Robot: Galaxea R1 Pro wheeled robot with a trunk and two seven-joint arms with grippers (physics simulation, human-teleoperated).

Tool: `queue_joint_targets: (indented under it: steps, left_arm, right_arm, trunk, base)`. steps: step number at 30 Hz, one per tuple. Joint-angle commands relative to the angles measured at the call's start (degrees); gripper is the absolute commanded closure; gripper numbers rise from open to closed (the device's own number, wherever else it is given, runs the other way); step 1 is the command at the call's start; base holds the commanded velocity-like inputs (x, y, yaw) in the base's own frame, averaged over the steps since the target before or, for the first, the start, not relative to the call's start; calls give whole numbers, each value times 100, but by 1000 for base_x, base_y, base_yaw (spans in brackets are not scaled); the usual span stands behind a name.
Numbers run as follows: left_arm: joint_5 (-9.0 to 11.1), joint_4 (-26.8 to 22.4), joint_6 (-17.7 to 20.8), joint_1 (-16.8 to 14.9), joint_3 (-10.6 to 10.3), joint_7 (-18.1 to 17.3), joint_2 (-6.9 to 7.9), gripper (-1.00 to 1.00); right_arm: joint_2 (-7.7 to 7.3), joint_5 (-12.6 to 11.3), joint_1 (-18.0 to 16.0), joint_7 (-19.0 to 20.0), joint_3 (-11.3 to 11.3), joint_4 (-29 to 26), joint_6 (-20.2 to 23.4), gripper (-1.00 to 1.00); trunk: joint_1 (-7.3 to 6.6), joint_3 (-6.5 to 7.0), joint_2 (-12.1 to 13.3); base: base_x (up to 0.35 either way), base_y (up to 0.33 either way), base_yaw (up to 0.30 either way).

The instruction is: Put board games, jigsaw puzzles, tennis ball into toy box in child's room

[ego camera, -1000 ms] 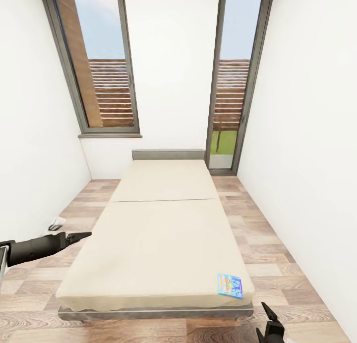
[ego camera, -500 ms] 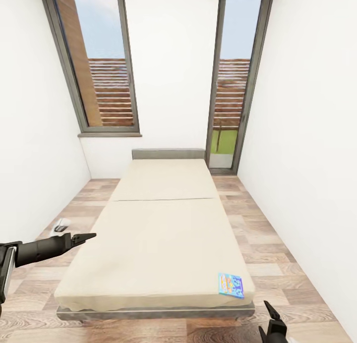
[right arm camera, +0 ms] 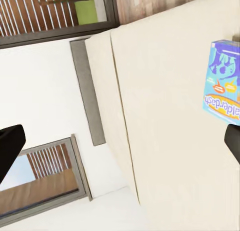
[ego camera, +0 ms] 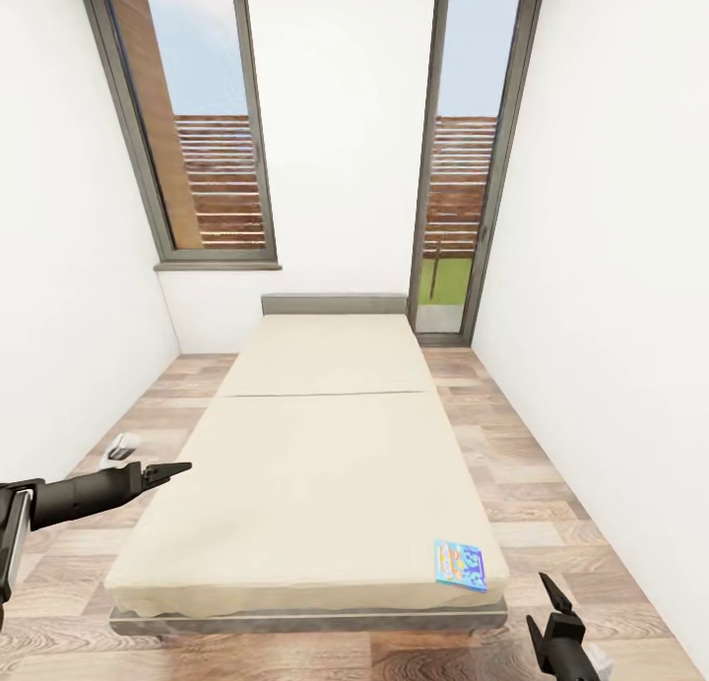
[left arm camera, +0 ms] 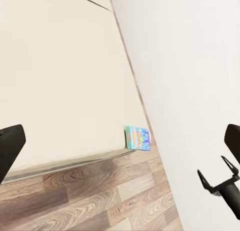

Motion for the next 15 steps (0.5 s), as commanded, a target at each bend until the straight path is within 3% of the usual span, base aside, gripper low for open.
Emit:
queue_joint_targets:
  steps: [1, 11, 15]
  left_arm:
    - [-56, -6, 56, -7, 12, -61, 6, -100]
    - [-43, -31, 56, -7, 29, -82, 40, -100]
    - [-61, -47, 56, -7, 24, -295, 62, -100]
  right_arm:
    - [0, -40, -13, 30, -18, 4, 51, -100]
    - [78, -23, -133, 59, 4, -23, 19, -100]
    - [85, -29, -191, 40, 8, -21, 27, -100]
  trunk:
    - [23, -26, -47]
    - [243, -205, -448]
    - [331, -277, -609]
  base:
    - [0, 0, 0]
    - [0, 0, 0]
    - [0, 0, 0]
